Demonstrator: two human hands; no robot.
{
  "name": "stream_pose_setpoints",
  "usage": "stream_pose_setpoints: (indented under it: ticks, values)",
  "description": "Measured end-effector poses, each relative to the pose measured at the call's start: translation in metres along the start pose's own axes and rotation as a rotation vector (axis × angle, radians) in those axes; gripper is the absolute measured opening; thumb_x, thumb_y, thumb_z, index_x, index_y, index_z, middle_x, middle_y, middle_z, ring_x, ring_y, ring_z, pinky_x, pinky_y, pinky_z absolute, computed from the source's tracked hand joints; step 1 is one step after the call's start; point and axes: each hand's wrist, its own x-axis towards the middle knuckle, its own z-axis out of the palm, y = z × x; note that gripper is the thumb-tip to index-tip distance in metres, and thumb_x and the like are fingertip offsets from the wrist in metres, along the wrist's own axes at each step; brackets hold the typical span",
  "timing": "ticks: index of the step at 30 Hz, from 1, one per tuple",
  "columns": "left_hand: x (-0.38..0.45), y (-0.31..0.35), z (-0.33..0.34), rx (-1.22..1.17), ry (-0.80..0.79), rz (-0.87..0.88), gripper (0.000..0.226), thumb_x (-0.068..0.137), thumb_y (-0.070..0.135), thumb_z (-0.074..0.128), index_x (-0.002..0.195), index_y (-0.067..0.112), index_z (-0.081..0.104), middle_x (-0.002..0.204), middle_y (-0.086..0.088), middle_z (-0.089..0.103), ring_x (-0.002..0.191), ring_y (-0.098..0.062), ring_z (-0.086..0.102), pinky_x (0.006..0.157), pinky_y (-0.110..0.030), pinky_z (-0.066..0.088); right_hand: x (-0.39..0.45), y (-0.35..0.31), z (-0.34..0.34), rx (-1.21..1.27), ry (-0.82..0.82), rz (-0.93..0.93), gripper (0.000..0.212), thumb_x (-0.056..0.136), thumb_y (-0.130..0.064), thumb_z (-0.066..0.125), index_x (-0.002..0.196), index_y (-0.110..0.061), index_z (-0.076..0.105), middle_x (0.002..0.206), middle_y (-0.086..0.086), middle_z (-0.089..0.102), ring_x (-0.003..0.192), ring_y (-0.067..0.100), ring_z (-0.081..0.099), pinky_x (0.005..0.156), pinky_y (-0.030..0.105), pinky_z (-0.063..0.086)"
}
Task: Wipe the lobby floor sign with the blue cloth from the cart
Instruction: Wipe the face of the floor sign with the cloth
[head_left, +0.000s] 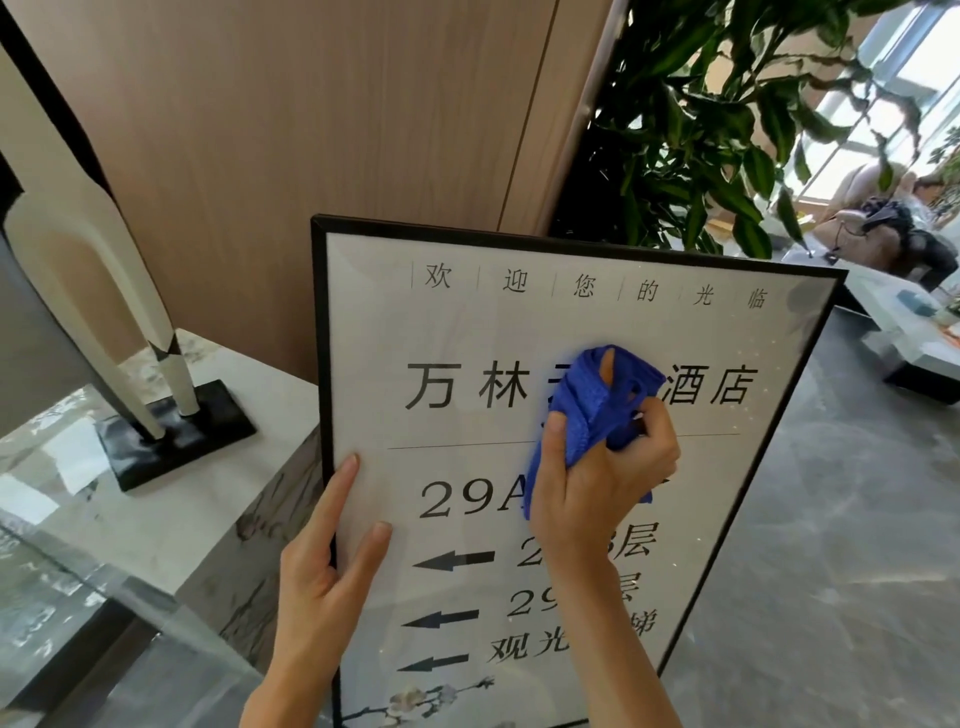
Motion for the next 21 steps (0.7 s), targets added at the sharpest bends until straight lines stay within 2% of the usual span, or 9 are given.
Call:
stream_pose_setpoints:
  ticks: [2,4,5,8,11,13,15,18,21]
  values:
    - [0.0,0.0,0.0,0.012,0.0,0.001,0.057,0.085,0.051,0.06,0.136,0.065,0.041,0.14,0.042,0.045,0.13,0.011,0.046,0.098,-0.009,0.044,0.005,0.007,-0.007,0.017,0.028,0.053,0.025,0.098,-0.041,0.064,0.12,-0.048,0.052,0.12,-0.044,0.039,0.102,-0.016,0.043,0.085,0.013,0.034]
    - [0.001,0.001,0.0,0.028,0.006,0.017,0.053,0.087,0.051,0.056,0.136,0.065,0.041,0.139,0.043,0.044,0.129,0.014,0.045,0.096,-0.003,0.041,0.013,0.015,-0.017,0.052,0.073,0.112,0.027,0.097,-0.04,0.065,0.116,-0.049,0.048,0.118,-0.042,0.043,0.1,-0.014,0.046,0.085,0.011,0.038]
    - [0.001,0.001,0.001,0.03,0.011,0.02,0.051,0.089,0.05,0.055,0.135,0.065,0.041,0.139,0.044,0.044,0.128,0.016,0.044,0.095,-0.001,0.039,0.018,0.022,-0.024,0.053,0.106,0.149,0.025,0.097,-0.042,0.062,0.118,-0.046,0.049,0.12,-0.036,0.045,0.102,-0.007,0.048,0.09,0.015,0.041]
    - [0.0,0.002,0.002,0.044,0.017,0.012,0.046,0.092,0.052,0.051,0.135,0.065,0.04,0.132,0.048,0.048,0.119,0.023,0.047,0.091,0.004,0.036,0.03,0.043,-0.042,-0.016,0.132,0.309,0.044,0.1,-0.054,0.051,0.132,-0.024,0.042,0.13,0.01,0.047,0.109,0.032,0.051,0.098,0.057,0.045]
    - [0.0,0.005,0.004,0.047,0.025,-0.001,0.039,0.097,0.052,0.042,0.134,0.067,0.041,0.112,0.052,0.054,0.095,0.031,0.05,0.081,0.008,0.035,0.039,0.055,-0.051,-0.038,0.14,0.379,0.05,0.101,-0.038,0.052,0.137,-0.005,0.042,0.127,0.024,0.046,0.109,0.043,0.05,0.096,0.064,0.043]
    - [-0.001,0.008,0.006,0.021,0.043,-0.005,0.039,0.099,0.047,0.038,0.131,0.069,0.043,0.12,0.051,0.053,0.105,0.029,0.049,0.084,0.007,0.036,0.039,0.051,-0.049,0.013,0.147,0.401,0.056,0.101,-0.033,0.052,0.137,0.008,0.041,0.126,0.022,0.045,0.108,0.043,0.05,0.095,0.061,0.044]
    - [-0.001,0.01,0.007,-0.008,0.048,-0.015,0.04,0.099,0.045,0.037,0.128,0.071,0.044,0.128,0.05,0.048,0.118,0.026,0.045,0.088,0.007,0.034,0.034,0.036,-0.042,0.039,0.129,0.386,0.052,0.101,-0.032,0.051,0.138,0.003,0.041,0.128,0.025,0.045,0.108,0.043,0.051,0.094,0.06,0.046]
    - [-0.001,0.012,0.006,-0.028,0.035,-0.03,0.045,0.102,0.035,0.037,0.125,0.072,0.045,0.129,0.051,0.047,0.121,0.025,0.043,0.089,0.008,0.033,0.028,0.011,-0.029,0.064,0.095,0.304,0.039,0.1,-0.036,0.051,0.137,-0.027,0.04,0.129,0.023,0.045,0.108,0.042,0.05,0.095,0.057,0.046]
    - [-0.001,0.011,0.005,-0.027,0.022,-0.052,0.044,0.101,0.037,0.037,0.127,0.072,0.044,0.131,0.049,0.047,0.122,0.024,0.043,0.089,0.007,0.034,0.024,-0.012,-0.012,0.065,0.06,0.185,0.032,0.102,-0.048,0.046,0.131,-0.042,0.036,0.129,-0.007,0.041,0.11,0.024,0.048,0.094,0.053,0.045]
